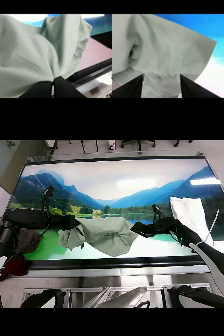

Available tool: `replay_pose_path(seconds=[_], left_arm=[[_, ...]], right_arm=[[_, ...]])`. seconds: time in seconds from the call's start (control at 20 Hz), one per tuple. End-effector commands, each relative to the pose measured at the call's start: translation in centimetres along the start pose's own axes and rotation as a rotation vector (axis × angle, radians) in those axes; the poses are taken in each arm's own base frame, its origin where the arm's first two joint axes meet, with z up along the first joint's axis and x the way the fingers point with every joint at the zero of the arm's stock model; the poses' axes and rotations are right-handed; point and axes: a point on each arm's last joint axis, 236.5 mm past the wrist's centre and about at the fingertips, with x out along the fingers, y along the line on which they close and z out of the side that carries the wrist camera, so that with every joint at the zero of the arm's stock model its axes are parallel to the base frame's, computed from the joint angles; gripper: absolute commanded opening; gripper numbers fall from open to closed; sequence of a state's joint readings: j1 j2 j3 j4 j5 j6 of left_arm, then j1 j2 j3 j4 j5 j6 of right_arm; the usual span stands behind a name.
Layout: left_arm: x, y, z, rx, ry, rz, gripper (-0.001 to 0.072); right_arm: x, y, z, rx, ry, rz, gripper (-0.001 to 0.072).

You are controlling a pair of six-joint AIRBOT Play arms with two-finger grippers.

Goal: Fold the shirts.

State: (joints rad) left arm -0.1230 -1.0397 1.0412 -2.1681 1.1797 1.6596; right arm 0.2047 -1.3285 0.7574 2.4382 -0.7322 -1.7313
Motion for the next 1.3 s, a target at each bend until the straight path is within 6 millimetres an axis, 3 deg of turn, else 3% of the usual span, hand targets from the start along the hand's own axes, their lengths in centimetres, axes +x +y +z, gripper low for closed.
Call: replay_pose_path(seconds=[0.0,0.15,0.35,0.65,0.7,0.75,0.8,1.0,1.05,1.15,1.25], left_arm=[[0.0,0.0,0.0,0.002,0.000,0.001,0.0017],[0.0,0.0,0.0,0.017,0.000,0.000,0.0017],[0.0,0.0,0.0,0.020,0.000,0.000,0.0017],[0.0,0.0,0.0,0.020,0.001,0.000,0.0017],[0.0,0.0,0.0,0.020,0.000,0.000,0.0017],[0.0,0.0,0.0,0.020,0.000,0.000,0.0017],[0.0,0.0,0.0,0.020,0.001,0.000,0.0017],[0.0,0.0,0.0,0.020,0.001,0.000,0.0017],[0.0,0.0,0.0,0.020,0.000,0.000,0.0017],[-0.1,0.0,0.2,0.021,-0.010,0.001,0.0017],[-1.1,-0.8,1.5,0.050,-0.045,-0.004,0.0016]], right_arm=[[-0.4,-1.2,-0.9,0.003,0.052,-0.041,0.0510],[-0.3,-1.7,-1.0,0.027,0.063,-0.049,0.0511],[1.4,-3.2,-2.2,0.079,0.126,-0.068,0.0513],[2.7,-3.1,-2.2,0.141,0.134,-0.037,0.0508],[2.7,-3.0,-2.0,0.131,0.131,-0.033,0.0452],[2.6,-2.8,-1.7,0.120,0.125,-0.030,0.0252],[2.6,-2.6,-1.4,0.116,0.120,-0.026,0.0154],[1.7,-0.8,-0.8,0.087,0.128,0.007,0.0087],[1.3,-0.1,-0.5,0.073,0.127,0.019,0.0035],[-0.3,1.9,0.3,0.020,0.104,0.054,0.0028],[-3.1,5.0,2.0,-0.060,0.042,0.106,0.0027]])
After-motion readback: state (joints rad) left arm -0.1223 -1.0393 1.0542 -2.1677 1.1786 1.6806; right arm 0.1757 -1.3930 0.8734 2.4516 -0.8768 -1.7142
